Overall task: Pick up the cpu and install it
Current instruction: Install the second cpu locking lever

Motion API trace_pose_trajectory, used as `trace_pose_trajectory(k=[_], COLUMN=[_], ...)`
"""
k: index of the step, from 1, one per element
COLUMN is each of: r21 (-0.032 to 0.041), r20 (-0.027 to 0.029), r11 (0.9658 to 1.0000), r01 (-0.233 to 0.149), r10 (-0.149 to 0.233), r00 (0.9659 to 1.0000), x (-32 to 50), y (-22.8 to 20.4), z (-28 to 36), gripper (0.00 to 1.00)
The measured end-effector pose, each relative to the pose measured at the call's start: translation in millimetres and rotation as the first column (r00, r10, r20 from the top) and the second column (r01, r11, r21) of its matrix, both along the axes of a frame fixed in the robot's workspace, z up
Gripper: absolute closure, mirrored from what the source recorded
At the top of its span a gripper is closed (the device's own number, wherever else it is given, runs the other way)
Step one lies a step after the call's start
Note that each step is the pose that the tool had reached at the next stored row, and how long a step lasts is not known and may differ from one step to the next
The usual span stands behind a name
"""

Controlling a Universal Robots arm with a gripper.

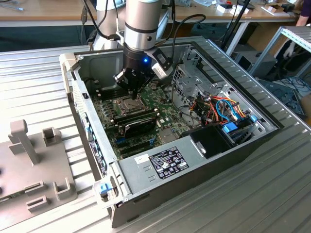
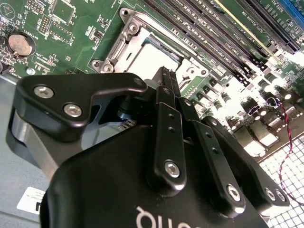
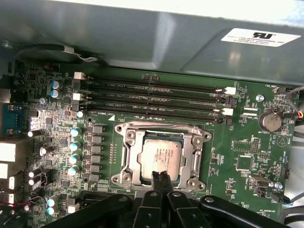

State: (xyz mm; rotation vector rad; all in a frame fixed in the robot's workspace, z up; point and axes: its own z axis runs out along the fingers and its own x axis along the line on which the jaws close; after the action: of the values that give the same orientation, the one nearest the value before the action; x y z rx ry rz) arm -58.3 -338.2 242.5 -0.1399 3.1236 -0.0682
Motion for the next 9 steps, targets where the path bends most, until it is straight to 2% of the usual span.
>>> trace_pose_trajectory(k=[5, 9], r21=[0.0000, 0.0000], r20=[0.0000, 0.0000], r11=[1.0000, 1.0000], r01=[0.000, 0.000], r10=[0.000, 0.000], r00=[1.0000, 1.0000], x=[0.0, 0.0], y=[-0.1, -2.9], z=[0.0, 0.0], gripper=[0.89, 0.89])
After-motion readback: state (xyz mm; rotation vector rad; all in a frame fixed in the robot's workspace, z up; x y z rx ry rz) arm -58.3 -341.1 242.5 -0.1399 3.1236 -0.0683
